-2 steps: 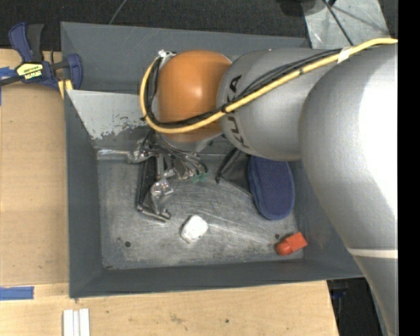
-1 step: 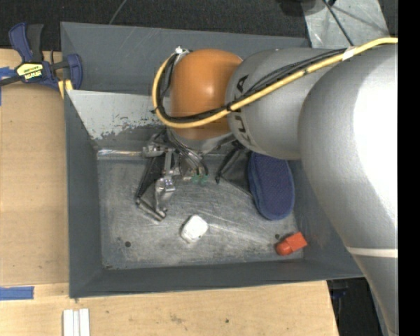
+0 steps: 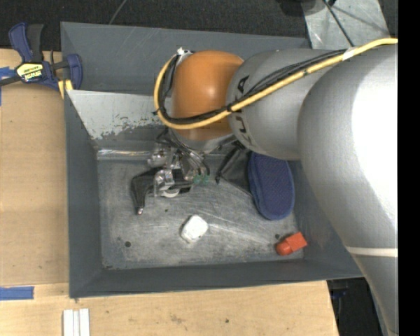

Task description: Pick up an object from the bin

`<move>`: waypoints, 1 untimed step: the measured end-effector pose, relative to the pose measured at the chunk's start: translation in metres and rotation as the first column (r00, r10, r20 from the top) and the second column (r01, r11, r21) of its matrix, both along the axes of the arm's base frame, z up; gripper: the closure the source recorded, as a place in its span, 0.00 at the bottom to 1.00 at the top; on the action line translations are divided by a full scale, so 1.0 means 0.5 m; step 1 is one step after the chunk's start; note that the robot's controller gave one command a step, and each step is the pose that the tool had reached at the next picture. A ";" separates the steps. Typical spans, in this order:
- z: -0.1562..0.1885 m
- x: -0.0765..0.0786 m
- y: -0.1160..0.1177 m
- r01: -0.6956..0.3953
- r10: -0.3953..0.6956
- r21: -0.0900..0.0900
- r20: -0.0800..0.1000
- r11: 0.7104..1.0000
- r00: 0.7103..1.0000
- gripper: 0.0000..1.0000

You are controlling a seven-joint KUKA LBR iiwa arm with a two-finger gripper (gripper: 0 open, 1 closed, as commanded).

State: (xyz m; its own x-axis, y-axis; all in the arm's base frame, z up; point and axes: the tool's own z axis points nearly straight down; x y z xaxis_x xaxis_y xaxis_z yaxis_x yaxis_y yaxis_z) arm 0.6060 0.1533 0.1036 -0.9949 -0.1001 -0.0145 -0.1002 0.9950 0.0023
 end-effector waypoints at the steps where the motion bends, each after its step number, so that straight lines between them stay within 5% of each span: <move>1: 0.301 0.005 -0.114 -0.383 0.383 -0.006 -0.011 0.924 0.924 1.00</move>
Offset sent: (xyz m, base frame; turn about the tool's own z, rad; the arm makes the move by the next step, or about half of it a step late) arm 0.0018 -0.0548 0.1502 -0.3959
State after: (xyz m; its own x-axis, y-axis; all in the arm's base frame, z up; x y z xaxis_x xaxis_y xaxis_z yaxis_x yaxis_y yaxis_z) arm 0.6086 0.0965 0.2540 -0.8807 -0.4737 -0.0027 -0.4737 0.8807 -0.0021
